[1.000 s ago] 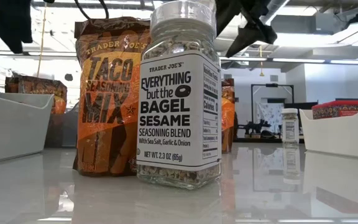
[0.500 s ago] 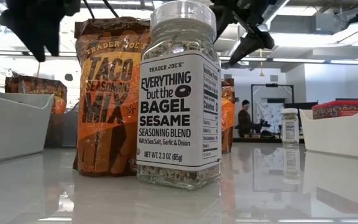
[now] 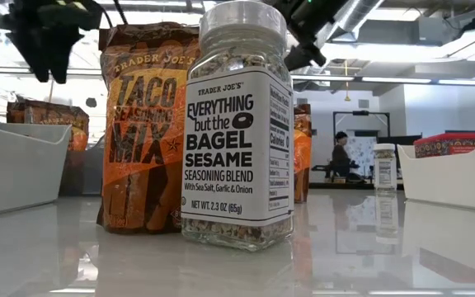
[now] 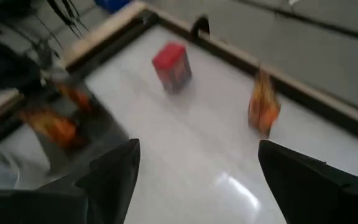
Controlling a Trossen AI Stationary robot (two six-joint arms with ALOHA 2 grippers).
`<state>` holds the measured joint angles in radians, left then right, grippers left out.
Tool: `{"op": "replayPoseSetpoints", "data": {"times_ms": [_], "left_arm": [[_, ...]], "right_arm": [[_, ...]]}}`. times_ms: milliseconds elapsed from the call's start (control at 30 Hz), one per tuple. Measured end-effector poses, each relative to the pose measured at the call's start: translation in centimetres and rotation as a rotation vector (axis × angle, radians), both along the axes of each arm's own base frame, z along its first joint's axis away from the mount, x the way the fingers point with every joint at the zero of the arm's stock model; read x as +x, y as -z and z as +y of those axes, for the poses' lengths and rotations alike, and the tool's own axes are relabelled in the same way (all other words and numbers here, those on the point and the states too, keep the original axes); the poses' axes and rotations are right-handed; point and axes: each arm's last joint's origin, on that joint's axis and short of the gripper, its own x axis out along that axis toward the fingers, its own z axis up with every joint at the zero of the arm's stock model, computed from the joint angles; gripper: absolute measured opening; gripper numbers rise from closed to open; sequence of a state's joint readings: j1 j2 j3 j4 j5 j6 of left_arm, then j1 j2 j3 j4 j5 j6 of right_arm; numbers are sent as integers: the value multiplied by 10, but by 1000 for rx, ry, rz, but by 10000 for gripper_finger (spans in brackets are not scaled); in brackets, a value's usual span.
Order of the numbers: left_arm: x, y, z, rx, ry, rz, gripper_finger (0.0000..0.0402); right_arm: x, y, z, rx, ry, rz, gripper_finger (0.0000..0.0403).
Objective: Sort spices by type
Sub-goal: Put the orange spice pack into the black bin
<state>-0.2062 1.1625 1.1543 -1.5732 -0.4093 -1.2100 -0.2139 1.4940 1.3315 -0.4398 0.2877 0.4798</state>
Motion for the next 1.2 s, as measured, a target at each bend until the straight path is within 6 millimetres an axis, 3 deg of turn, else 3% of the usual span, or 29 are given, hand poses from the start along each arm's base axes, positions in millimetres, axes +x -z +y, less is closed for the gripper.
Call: {"op": "replayPoseSetpoints", "data": {"times_ms": [100, 233, 367, 567, 700, 900, 1067, 1200], "left_arm": [[0, -2, -1, -18, 137, 14, 256], [6, -4, -4, 30, 278, -27, 256], [8, -10, -10, 105, 379, -121, 256], [-6, -27, -13, 151, 426, -299, 256], [-20, -41, -16, 170, 487, -438, 256], [-29, -51, -27, 182, 628, -548, 256], [-30, -48, -36, 214, 684, -564, 256], [-34, -36, -40, 208, 705, -626, 256]], "right_arm": [[-4, -4, -24, -40, 4, -30, 345], [4, 6, -55, -41, -13, 6, 333], [30, 22, -80, -42, -76, 108, 328], [65, 37, -111, -39, -117, 293, 327], [82, 57, -127, -15, -144, 406, 327], [91, 92, -150, 50, -119, 506, 326], [91, 112, -164, 67, -93, 537, 319], [95, 127, -166, 70, -114, 571, 271]]}}
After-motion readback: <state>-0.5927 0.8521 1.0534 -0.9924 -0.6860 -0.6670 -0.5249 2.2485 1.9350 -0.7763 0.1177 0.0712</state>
